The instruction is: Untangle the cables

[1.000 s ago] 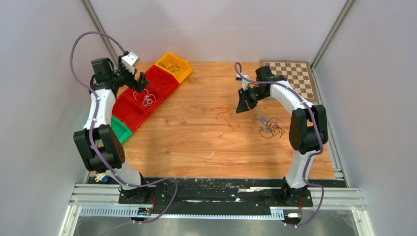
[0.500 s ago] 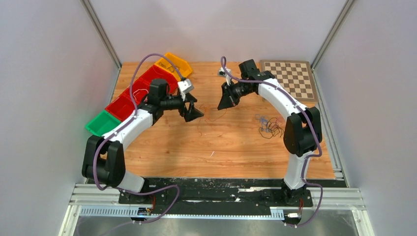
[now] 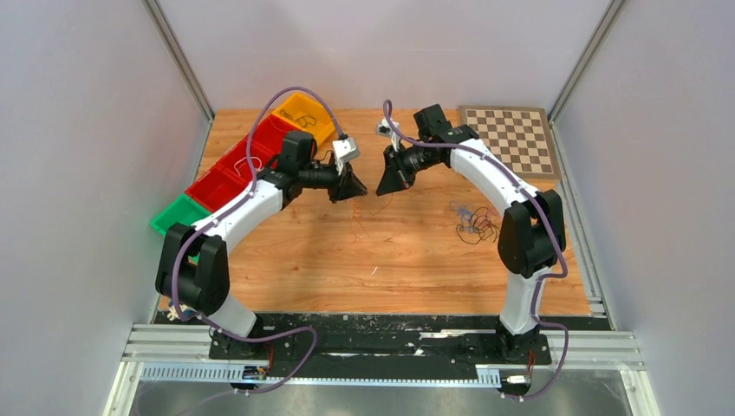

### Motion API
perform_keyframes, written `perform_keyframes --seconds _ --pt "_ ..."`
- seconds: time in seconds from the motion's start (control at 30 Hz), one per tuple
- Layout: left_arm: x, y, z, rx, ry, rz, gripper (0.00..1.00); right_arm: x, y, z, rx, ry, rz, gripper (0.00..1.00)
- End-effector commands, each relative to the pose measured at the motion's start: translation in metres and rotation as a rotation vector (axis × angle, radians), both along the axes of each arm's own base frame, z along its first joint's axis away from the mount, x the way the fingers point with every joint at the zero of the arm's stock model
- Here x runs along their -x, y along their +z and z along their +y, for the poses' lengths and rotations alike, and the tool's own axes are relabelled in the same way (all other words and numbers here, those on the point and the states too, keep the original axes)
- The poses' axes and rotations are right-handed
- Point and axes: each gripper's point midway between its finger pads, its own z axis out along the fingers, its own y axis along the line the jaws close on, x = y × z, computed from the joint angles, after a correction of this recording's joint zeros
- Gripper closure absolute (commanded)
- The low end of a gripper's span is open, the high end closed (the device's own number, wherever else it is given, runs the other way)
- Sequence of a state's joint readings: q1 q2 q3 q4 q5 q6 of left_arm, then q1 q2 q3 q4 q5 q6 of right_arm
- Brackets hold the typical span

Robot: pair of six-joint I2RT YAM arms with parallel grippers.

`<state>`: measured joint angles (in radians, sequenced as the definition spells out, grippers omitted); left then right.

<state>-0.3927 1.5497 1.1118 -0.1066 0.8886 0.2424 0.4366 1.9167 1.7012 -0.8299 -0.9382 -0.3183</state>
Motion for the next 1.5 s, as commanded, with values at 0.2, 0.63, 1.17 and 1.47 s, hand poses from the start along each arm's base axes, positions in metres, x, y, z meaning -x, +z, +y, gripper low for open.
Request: perform_keyframes --seconds 0.2,0.63,1.17,1.47 --pt "-0.011 0.054 0.025 0.021 0.064 0.021 1.0 -0.012 0.052 -0.001 -0.075 -0.023 -0.129 0.84" --pt "-0.129 0.118 0.155 -0.007 0.525 -0.129 1.0 -0.046 0.042 -0.052 0.005 -0.209 -0.132 0.0" --pt "-0.263 0.092 0.272 -0.103 0.696 -0.301 1.0 -0.051 0.025 -0.076 0.044 -0.262 -0.113 0.0" --pt "-0.269 0.031 0.271 -0.207 0.55 -0.283 1.0 -0.051 0.018 -0.081 0.069 -0.272 -0.111 0.0"
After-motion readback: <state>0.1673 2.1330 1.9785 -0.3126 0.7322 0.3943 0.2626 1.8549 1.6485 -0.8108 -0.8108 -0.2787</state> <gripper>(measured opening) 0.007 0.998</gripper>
